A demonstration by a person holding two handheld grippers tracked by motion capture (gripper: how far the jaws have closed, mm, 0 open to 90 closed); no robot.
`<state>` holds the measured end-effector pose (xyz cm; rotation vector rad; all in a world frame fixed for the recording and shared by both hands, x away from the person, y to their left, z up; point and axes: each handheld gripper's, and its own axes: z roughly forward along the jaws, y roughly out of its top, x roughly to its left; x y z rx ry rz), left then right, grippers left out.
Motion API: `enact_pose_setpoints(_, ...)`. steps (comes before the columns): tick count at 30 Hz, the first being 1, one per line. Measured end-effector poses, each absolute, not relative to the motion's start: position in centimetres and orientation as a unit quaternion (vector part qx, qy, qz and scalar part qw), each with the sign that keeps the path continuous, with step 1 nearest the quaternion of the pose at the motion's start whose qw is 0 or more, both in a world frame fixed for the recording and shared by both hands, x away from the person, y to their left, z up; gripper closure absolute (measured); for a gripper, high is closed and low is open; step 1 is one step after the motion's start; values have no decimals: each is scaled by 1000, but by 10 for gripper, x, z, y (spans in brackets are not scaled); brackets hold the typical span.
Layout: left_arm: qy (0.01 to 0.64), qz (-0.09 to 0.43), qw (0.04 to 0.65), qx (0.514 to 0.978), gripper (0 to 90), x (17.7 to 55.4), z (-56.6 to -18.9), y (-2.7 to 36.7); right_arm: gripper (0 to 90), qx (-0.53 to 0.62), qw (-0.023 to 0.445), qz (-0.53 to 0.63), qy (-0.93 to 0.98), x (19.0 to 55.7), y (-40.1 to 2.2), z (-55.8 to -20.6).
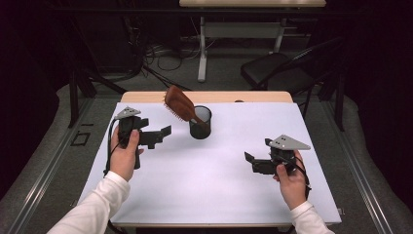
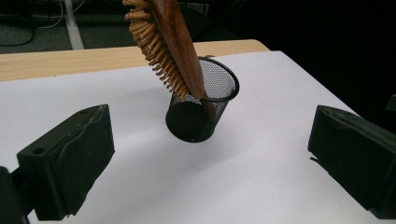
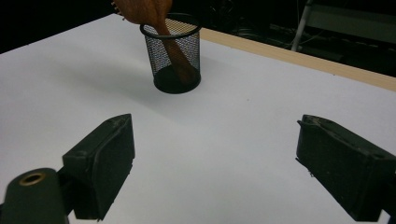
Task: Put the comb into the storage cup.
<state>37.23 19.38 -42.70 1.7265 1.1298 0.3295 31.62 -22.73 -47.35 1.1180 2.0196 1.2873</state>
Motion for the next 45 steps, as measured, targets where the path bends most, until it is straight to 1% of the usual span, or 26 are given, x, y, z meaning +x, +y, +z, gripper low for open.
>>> enact_pose_setpoints(7, 465, 132, 501, 718, 4, 360, -442, 202, 112, 419, 248, 471, 735, 314, -236, -477)
enact_pose_setpoints(13, 473, 125, 504, 712, 4, 353, -456, 210, 112, 425, 249, 467, 734, 312, -241, -482)
enact_pose_setpoints(22, 488, 116, 526, 687, 4, 346, -471, 220, 112, 433, 250, 462, 733, 311, -244, -489)
enact_pose_setpoints(27, 488, 116, 530, 684, 4, 342, -481, 223, 112, 434, 251, 461, 732, 311, -245, -492)
enact_pose_setpoints(36, 489, 113, 531, 683, 4, 338, -496, 226, 112, 432, 252, 457, 735, 310, -243, -497)
enact_pose_setpoints(45, 482, 124, 524, 691, 4, 333, -506, 227, 112, 435, 251, 454, 736, 309, -243, -503)
